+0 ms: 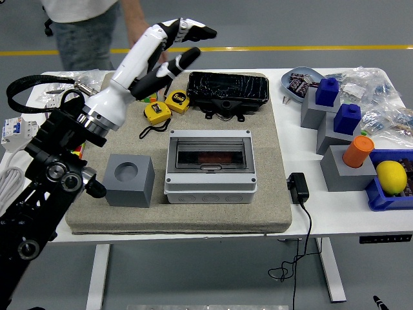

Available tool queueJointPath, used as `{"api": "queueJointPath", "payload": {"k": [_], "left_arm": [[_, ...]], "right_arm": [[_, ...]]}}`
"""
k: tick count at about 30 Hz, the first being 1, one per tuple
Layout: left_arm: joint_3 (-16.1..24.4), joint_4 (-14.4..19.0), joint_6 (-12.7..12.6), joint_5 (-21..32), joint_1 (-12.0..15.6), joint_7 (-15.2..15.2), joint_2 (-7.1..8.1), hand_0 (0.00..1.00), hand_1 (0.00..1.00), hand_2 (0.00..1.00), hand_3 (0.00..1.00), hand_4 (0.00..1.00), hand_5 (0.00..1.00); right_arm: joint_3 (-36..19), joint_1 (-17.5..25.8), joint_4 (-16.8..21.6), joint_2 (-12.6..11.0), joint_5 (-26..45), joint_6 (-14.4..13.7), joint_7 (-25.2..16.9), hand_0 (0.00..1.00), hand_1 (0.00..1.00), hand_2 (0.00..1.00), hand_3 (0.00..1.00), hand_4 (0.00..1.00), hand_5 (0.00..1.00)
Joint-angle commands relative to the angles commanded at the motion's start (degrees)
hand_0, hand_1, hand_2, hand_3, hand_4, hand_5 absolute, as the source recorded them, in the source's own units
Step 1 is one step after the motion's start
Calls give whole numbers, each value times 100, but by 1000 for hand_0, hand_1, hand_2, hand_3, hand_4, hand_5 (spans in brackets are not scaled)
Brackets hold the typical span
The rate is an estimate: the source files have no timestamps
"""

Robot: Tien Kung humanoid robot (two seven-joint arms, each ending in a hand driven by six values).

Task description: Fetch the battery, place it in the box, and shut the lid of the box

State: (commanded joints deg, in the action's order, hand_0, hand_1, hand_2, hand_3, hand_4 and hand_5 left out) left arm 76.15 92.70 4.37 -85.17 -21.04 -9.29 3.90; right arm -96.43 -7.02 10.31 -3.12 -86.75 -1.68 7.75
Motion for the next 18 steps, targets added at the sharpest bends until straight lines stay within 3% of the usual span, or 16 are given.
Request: {"api": "queueJointPath", "payload": {"k": [1, 4, 7, 10, 12, 14, 16, 18], "left_arm": [[147, -63, 8, 223, 55, -46, -5, 873, 931, 916, 898, 998, 998], [526, -359, -147, 968, 205, -211, -2, 873, 931, 916, 898, 998, 998], [786, -733, -674, 1676, 316, -392, -44, 900, 954, 938, 932, 998, 998], [1139, -1170, -1235, 2421, 459, -444, -218, 900, 954, 938, 932, 998, 998], [1362, -1360, -1513, 2905, 555, -368, -264, 900, 954, 938, 932, 998, 998], [1430, -1476, -1623, 3386, 658, -253, -237, 899, 954, 931, 901, 998, 998], [1416, -1554, -1654, 3308, 758, -138, -178, 899, 954, 931, 901, 998, 998], [1386, -1592, -1509, 2848, 857, -5, -121, 899, 954, 931, 901, 998, 998]], "right_arm": [[-5, -3, 0, 0, -2, -2, 1, 937, 834, 791, 804, 998, 998], [-19, -7, 0, -7, -13, -9, 7, 937, 834, 791, 804, 998, 998], [-27, -11, 0, -12, -14, -17, 5, 936, 834, 791, 804, 998, 998], [3, -20, 0, -9, 12, -17, -3, 936, 834, 791, 804, 998, 998], [13, -21, 0, -6, 22, -19, -7, 936, 834, 791, 804, 998, 998], [25, -23, 0, -7, 34, -19, -7, 940, 834, 790, 804, 998, 998], [31, -22, 0, -11, 34, -18, -4, 940, 834, 790, 804, 998, 998], [25, -25, 0, -14, 27, -18, 0, 940, 834, 790, 804, 998, 998]]}}
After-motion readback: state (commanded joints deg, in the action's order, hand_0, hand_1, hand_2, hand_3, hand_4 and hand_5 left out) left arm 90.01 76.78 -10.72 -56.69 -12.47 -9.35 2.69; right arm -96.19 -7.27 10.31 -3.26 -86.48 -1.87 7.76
